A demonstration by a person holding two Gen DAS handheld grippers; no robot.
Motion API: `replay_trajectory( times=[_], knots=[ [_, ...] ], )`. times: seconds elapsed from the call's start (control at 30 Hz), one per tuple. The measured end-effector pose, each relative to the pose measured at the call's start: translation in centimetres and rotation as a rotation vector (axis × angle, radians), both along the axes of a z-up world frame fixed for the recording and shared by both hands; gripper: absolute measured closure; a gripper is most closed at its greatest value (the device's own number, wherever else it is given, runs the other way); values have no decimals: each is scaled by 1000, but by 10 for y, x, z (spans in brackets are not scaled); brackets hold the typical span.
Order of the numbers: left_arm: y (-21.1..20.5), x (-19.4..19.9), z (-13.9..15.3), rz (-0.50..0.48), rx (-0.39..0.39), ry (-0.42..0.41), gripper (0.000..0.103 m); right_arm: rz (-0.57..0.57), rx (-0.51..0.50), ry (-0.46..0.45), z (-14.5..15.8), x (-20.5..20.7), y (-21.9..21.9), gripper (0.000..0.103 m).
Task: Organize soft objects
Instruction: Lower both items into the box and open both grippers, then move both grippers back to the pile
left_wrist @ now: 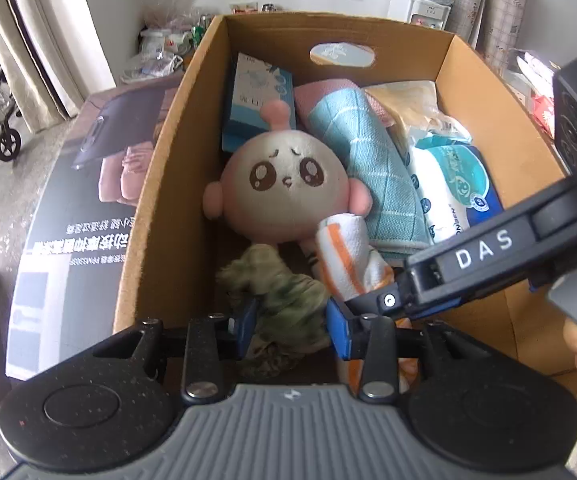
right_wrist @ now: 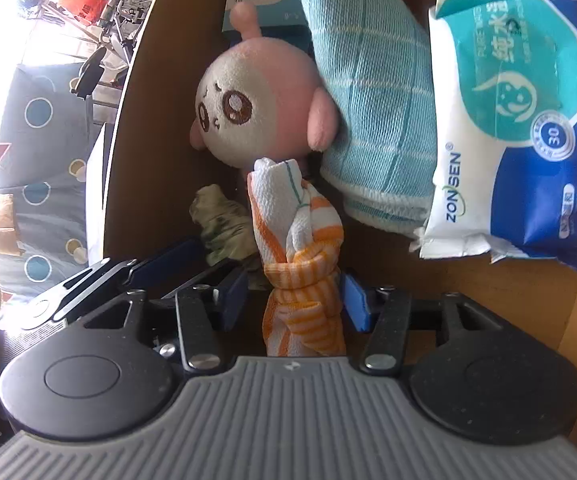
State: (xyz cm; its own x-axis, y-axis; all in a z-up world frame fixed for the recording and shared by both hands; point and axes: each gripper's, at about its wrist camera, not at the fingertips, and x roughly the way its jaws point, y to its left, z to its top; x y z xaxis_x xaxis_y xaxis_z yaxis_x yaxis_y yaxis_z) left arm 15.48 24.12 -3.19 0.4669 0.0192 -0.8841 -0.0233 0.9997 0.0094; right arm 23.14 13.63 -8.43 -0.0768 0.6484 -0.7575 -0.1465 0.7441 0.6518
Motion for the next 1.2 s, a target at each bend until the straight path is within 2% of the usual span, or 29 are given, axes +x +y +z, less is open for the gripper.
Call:
replay_trajectory(
  times=[0.13, 0.17, 0.2, 0.33, 0.53, 0.7, 0.83, 0.93, 0.97, 1.07, 1.2],
  knots=[
    [-1, -6, 8, 4, 6, -26, 58, -7, -14, -32, 5, 2, -1, 52],
    [-1, -8, 10, 7, 13, -35, 57, -8, -22, -43, 6, 2, -1, 55],
    [-1, -10, 12, 10, 22, -44, 56, -4, -29, -54, 6, 2, 0, 62],
    [0, -15, 16, 21, 28, -57, 56, 6, -38, -55, 4, 1, 3, 64],
    [2, -26, 26, 38, 18, -88, 51, -4, -37, -87, 13, 1, -5, 56],
    [-3, -41, 42, 43, -7, -139, 43, -28, 29, -145, 36, -9, -27, 49],
    [-17, -58, 56, 22, -50, -205, 32, -72, 114, -205, 61, -27, -60, 43],
    [-37, -68, 64, -11, -73, -245, 27, -98, 179, -273, 80, -45, -90, 42],
    [-44, -70, 67, -24, -82, -255, 27, -106, 194, -292, 87, -51, -101, 37],
    [-68, -76, 72, -68, -112, -297, 21, -154, 191, -377, 108, -72, -136, 33],
    [-105, -81, 74, -133, -117, -335, 20, -234, 197, -435, 120, -93, -187, 31]
  ],
)
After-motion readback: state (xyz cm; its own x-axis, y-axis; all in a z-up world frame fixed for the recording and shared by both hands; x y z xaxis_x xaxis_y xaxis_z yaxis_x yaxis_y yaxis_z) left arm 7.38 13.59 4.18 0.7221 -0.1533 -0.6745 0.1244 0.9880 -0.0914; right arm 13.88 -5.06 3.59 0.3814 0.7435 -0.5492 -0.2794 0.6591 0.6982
